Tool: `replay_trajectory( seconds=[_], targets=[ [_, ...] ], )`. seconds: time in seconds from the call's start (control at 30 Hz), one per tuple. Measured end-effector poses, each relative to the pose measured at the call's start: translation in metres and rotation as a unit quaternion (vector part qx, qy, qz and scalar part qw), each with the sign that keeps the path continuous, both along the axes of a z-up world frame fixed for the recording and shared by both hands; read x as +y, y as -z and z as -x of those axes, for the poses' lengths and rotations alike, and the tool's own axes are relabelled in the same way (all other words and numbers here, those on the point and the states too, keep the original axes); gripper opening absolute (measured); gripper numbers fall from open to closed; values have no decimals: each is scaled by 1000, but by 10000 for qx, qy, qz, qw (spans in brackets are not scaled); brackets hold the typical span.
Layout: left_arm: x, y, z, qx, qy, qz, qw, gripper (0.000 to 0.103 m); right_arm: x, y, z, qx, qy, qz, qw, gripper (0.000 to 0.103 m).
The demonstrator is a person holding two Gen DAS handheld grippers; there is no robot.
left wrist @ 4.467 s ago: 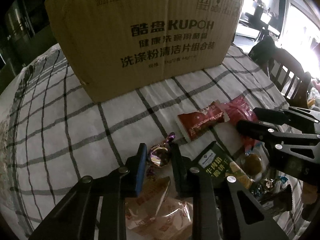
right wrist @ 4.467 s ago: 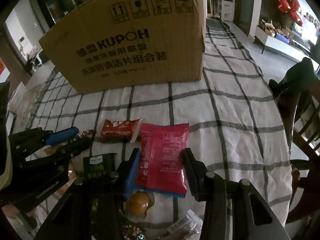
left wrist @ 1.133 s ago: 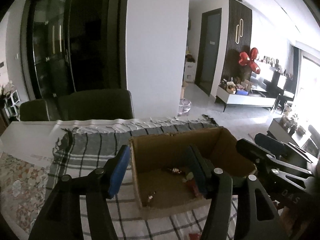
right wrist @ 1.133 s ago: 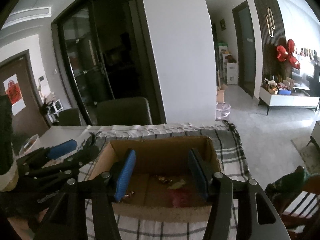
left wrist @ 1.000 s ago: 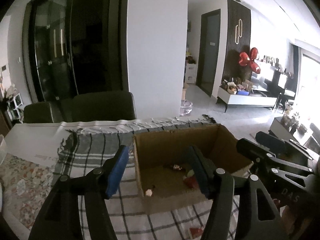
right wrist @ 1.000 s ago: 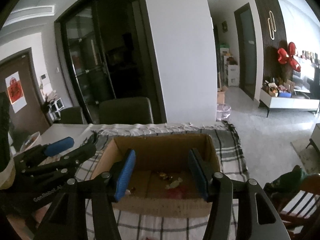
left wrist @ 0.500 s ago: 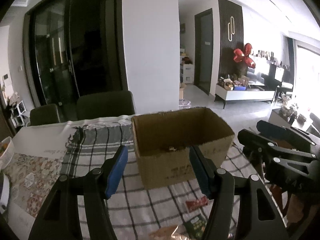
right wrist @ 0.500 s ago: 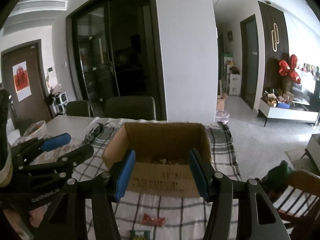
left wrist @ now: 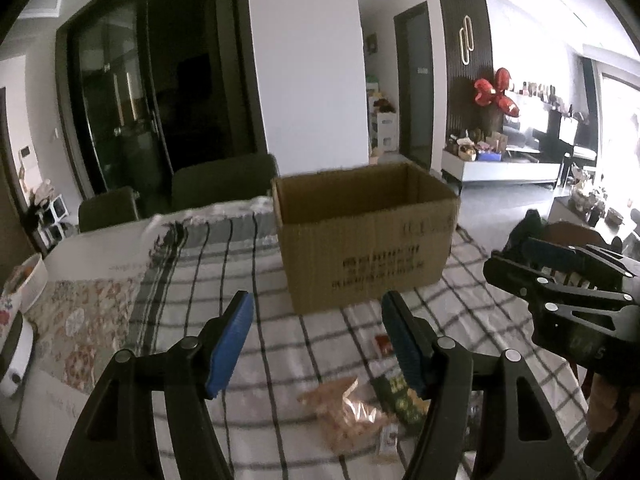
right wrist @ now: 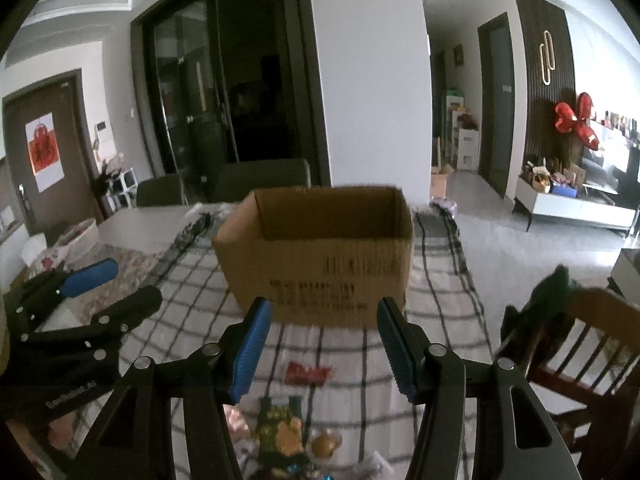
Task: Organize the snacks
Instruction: 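Move both open tools from the box back to the snack pile, then grasp the biscuit bag with the left tool while the right tool grasps the round brown pastry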
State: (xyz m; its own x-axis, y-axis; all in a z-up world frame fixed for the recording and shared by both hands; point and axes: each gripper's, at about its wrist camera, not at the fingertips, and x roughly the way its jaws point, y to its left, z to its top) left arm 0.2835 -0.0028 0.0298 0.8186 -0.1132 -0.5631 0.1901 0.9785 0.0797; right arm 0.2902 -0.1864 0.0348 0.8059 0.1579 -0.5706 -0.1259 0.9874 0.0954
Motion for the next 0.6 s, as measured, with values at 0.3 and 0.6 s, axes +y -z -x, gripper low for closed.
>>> replay_trajectory(
  seconds=[0.3,0.6],
  targets=[
    [4,42,14,536,-92,144,9984,66,3,44,15,662,-31,-74,9978,56],
    [6,81,10,1068,-126,246,9939,66,5,85,19,1244,-114,-47,9922,56]
  ],
)
